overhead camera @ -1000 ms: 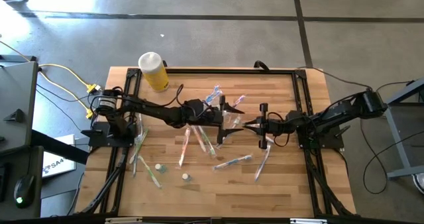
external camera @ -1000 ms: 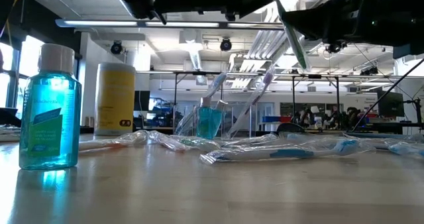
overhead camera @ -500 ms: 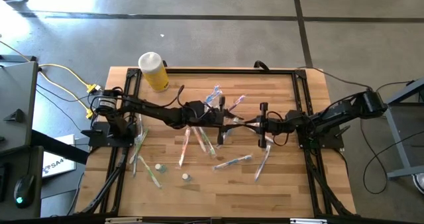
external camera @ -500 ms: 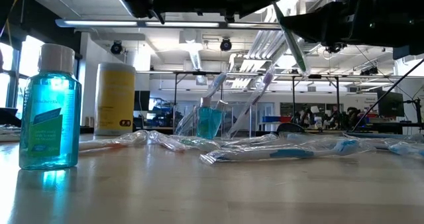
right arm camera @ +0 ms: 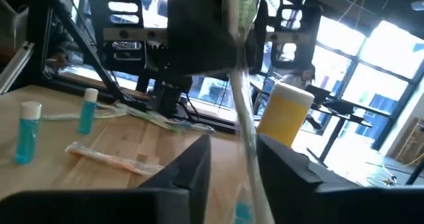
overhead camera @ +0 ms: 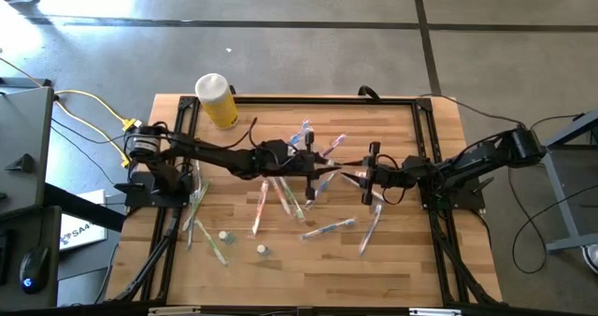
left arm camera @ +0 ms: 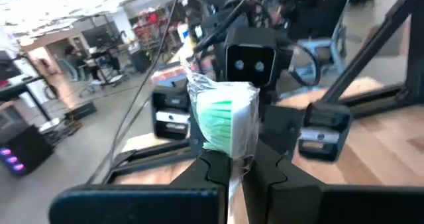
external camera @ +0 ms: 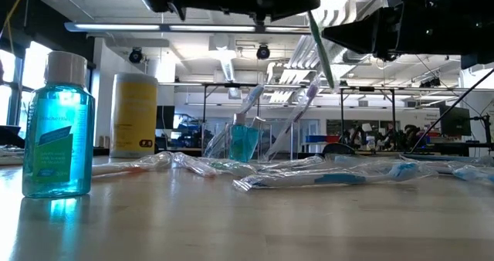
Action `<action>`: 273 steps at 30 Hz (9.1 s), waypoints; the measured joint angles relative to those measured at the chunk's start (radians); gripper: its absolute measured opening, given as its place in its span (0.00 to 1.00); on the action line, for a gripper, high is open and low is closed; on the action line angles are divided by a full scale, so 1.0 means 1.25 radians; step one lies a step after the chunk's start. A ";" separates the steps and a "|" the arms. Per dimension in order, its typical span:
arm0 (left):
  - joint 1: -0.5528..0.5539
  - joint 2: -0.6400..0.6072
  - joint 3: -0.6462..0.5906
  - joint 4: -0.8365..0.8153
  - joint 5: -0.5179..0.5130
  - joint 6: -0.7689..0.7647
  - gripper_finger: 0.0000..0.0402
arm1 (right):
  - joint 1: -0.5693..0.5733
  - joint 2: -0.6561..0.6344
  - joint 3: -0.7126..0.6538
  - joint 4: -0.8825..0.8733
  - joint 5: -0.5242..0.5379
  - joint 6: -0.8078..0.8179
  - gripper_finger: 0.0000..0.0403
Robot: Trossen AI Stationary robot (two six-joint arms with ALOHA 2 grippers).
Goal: Pick & Place toothbrushing station
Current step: Put the green toothbrush into the transparent organizer, then put the blue mouthwash into the transparent organizer
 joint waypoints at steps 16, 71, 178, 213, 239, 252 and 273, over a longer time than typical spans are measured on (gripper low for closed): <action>0.028 -0.424 0.002 -0.665 -0.133 -0.147 0.02 | 0.051 -0.008 -0.001 -0.042 0.138 0.033 0.59; 0.365 -0.268 -0.190 -0.566 0.265 -0.346 0.30 | -0.004 -0.008 0.000 -0.121 0.117 0.162 0.57; -0.462 -0.126 0.062 -1.446 0.086 -1.380 0.38 | -0.003 -0.008 0.000 -0.114 0.077 0.209 0.57; -0.459 -0.099 -0.026 -1.306 0.155 -1.373 0.43 | -0.003 -0.007 0.000 -0.116 0.077 0.213 0.57; -0.440 -0.099 -0.037 -1.296 0.144 -1.274 0.21 | -0.003 -0.007 0.000 -0.115 0.077 0.212 0.57; -0.292 -0.102 0.145 -1.592 0.070 -0.931 0.21 | -0.003 -0.007 0.000 -0.114 0.080 0.211 0.57; 0.103 0.089 0.570 -1.407 -0.023 -0.226 0.21 | -0.003 -0.008 0.000 -0.148 0.082 0.210 0.57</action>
